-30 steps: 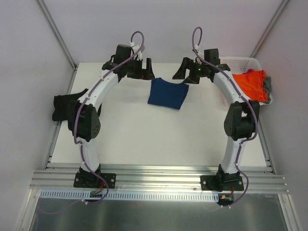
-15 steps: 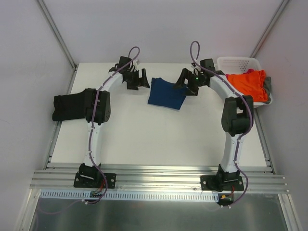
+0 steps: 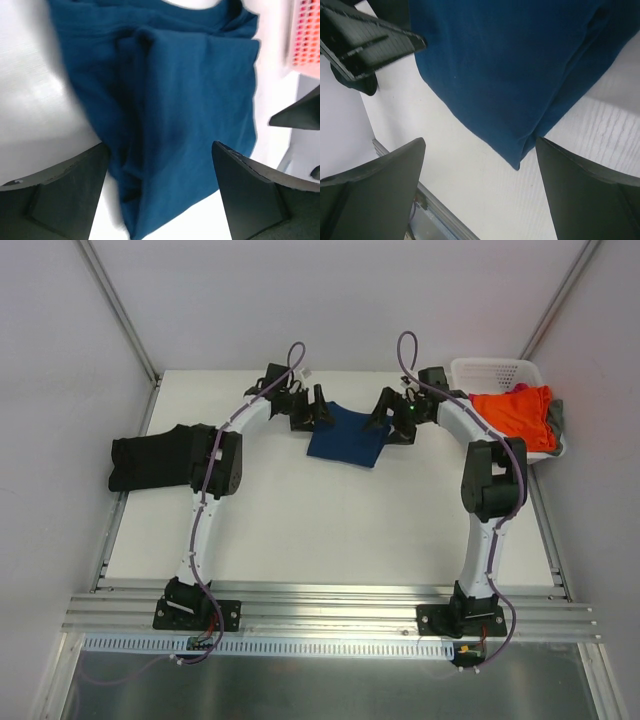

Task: Fold and stack the t-shirts
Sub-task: Put the neatly folded tshirt into the corner of the board with the left arm

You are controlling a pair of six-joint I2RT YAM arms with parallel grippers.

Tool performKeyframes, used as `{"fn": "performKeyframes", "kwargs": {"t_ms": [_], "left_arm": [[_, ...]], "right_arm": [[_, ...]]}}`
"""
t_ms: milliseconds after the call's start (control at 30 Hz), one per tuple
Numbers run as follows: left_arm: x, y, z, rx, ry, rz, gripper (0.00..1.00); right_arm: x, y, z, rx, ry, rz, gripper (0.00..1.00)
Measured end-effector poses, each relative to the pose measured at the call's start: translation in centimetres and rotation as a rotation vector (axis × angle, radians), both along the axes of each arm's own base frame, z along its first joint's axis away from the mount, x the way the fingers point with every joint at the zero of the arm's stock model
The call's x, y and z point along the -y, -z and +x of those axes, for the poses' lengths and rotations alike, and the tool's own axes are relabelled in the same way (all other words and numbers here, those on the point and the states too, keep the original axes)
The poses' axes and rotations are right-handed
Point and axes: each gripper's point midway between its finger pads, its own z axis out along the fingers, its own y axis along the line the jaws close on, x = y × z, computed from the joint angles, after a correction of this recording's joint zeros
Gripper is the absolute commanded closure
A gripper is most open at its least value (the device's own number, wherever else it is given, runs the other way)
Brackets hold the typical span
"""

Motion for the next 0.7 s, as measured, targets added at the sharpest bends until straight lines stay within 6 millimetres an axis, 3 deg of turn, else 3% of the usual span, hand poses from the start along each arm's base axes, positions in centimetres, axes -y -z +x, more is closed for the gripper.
{"fn": "performKeyframes", "kwargs": {"t_ms": [67, 100, 167, 200, 300, 433, 533, 633, 700], "left_arm": [[1.2, 0.0, -0.3, -0.01, 0.015, -0.032, 0.19], [1.8, 0.0, -0.4, -0.015, 0.02, -0.046, 0.3], [2.8, 0.3, -0.8, -0.038, 0.028, -0.07, 0.64], [3.1, 0.7, -0.9, -0.047, 0.031, -0.072, 1.0], [4.2, 2.4, -2.1, -0.121, 0.047, -0.099, 1.0], [4.2, 1.9, -3.3, -0.142, 0.044, -0.099, 1.0], [3.0, 1.6, -5.1, -0.174, 0.022, -0.038, 1.0], [1.1, -0.2, -6.7, -0.159, 0.013, 0.044, 1.0], [-0.7, -2.8, -7.8, -0.124, 0.008, 0.08, 1.0]], "right_arm": [[-0.1, 0.0, 0.7, 0.008, 0.003, -0.003, 0.03], [-0.1, 0.1, 1.2, 0.012, 0.004, -0.004, 0.03], [-0.2, 0.4, 1.8, 0.013, 0.005, -0.004, 0.03], [-0.2, 0.8, 2.0, 0.008, 0.005, -0.005, 0.03], [-0.2, 1.7, 1.9, -0.013, 0.006, -0.009, 0.03], [-0.2, 1.7, 1.8, -0.016, 0.004, -0.005, 0.03], [-0.1, 1.9, 1.2, -0.03, 0.007, 0.002, 0.03], [0.5, 1.5, 0.1, -0.055, 0.02, 0.018, 0.03], [1.4, 0.6, -0.2, -0.061, 0.042, 0.038, 0.03]]}}
